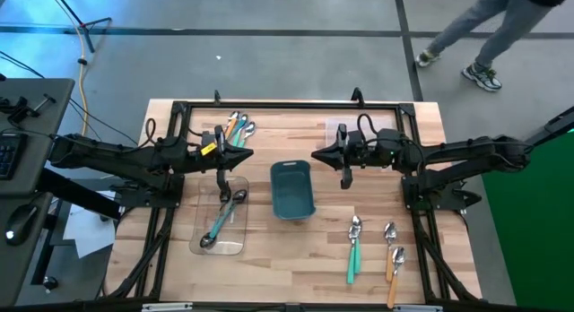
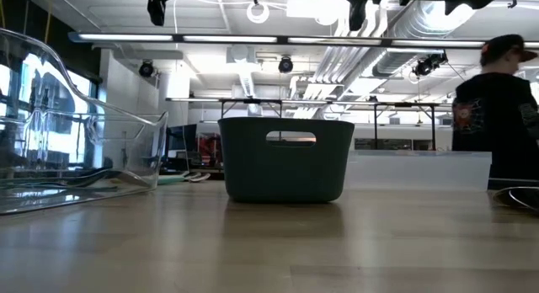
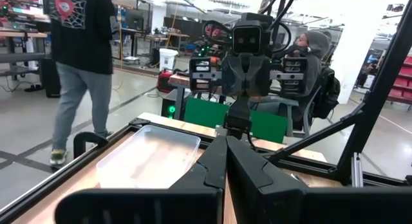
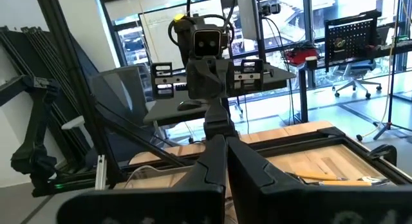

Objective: Sort silverware by color (type)
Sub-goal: Put the blue spoon into the transparent bin

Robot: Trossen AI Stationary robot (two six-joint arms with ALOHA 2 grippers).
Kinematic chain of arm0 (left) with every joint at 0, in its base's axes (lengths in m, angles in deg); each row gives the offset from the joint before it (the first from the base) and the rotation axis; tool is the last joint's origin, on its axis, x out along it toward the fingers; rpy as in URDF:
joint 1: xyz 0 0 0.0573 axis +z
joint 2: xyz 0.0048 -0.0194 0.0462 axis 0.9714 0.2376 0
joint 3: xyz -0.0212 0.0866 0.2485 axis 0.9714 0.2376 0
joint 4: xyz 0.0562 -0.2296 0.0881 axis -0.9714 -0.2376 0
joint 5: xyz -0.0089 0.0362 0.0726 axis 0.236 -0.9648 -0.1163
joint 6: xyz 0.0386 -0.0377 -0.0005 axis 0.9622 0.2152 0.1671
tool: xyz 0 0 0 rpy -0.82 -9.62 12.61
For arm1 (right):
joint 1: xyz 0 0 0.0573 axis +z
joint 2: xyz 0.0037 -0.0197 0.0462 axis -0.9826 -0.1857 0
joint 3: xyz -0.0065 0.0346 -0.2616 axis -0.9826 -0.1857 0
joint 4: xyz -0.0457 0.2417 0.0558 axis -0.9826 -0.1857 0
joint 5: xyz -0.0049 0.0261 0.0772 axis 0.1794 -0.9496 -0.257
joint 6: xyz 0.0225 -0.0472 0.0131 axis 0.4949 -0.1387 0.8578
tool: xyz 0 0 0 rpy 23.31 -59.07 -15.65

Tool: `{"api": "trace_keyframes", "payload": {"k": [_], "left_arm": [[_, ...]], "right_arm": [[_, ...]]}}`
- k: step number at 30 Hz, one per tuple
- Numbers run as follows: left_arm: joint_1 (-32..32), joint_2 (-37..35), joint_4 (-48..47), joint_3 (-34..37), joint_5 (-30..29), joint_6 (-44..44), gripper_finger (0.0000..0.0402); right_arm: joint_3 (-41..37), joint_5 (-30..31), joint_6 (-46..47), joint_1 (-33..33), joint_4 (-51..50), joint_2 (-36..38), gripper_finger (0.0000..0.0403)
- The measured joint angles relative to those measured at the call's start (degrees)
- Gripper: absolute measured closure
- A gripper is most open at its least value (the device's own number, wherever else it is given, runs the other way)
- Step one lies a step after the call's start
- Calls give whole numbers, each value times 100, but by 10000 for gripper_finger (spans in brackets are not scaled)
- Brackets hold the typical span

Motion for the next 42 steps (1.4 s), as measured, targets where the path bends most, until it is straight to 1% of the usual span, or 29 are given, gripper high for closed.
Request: {"api": "trace_keyframes", "payload": {"k": [28, 30, 32, 34, 37, 42], "left_arm": [[0, 0, 61, 0, -2, -21, 401], [0, 0, 55, 0, -19, -176, 401], [9, 0, -17, 0, -170, -367, 399], [62, 0, -198, 0, -324, -526, 391], [181, 1, -370, 1, -384, -695, 371], [288, 1, -401, 2, -366, -769, 316]], "right_arm": [[0, 1, -46, 0, -87, -2, 403], [0, 1, -46, 0, -87, -2, 403], [0, 1, -46, 0, -87, -4, 403], [0, 1, -45, 0, -87, -4, 403], [0, 1, -46, 0, -87, -4, 403], [0, 1, -6, 0, -87, -7, 403]]}}
